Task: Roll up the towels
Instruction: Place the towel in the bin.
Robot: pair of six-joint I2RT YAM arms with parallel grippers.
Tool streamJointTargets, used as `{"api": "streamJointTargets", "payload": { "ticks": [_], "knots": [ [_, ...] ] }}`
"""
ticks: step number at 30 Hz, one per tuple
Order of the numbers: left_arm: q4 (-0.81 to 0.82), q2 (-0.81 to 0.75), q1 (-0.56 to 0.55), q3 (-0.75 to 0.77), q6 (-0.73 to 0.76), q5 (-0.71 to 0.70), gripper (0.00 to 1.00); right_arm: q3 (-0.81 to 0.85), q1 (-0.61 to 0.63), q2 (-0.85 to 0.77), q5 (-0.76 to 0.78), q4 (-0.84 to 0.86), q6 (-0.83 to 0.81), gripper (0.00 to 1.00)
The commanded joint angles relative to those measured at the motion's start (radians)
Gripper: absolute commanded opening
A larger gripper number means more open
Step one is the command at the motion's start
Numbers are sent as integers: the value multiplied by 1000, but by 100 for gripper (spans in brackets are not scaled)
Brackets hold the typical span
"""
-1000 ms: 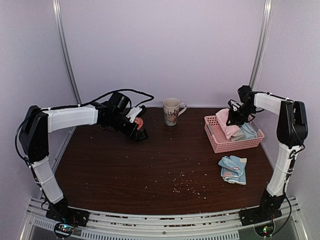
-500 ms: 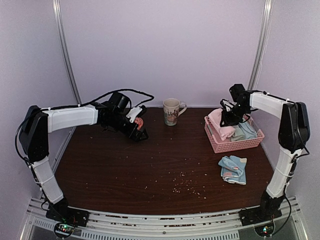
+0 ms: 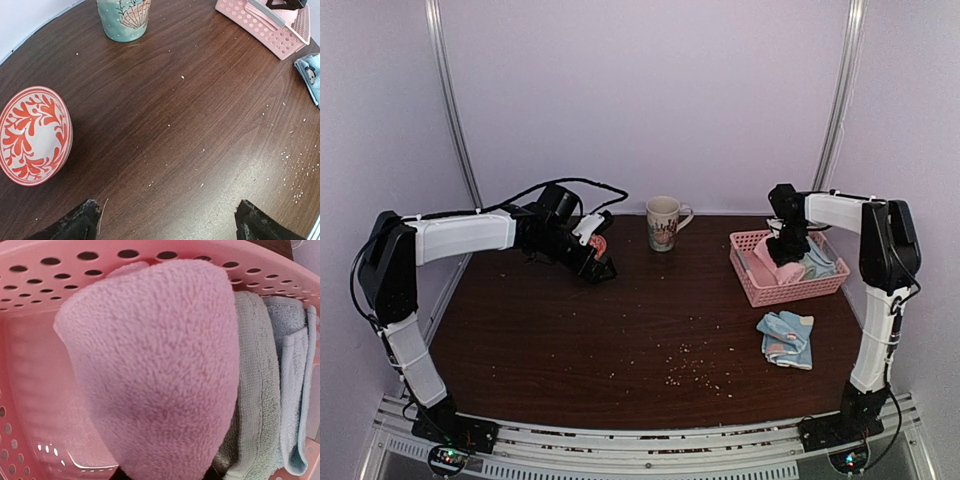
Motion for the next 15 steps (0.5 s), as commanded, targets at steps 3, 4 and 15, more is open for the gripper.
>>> {"api": "streamJointTargets", "payload": {
  "ticks": [3,4,15],
  "knots": [
    [32,16,7,11,2,13,98,16,0,22,191,7,-17,7],
    [32,16,6,10,1,11,98,16,0,28,186,4,-19,7],
    [31,19,6,7,0,16,98,51,0,76,90,-26,-53,42]
  ]
}}
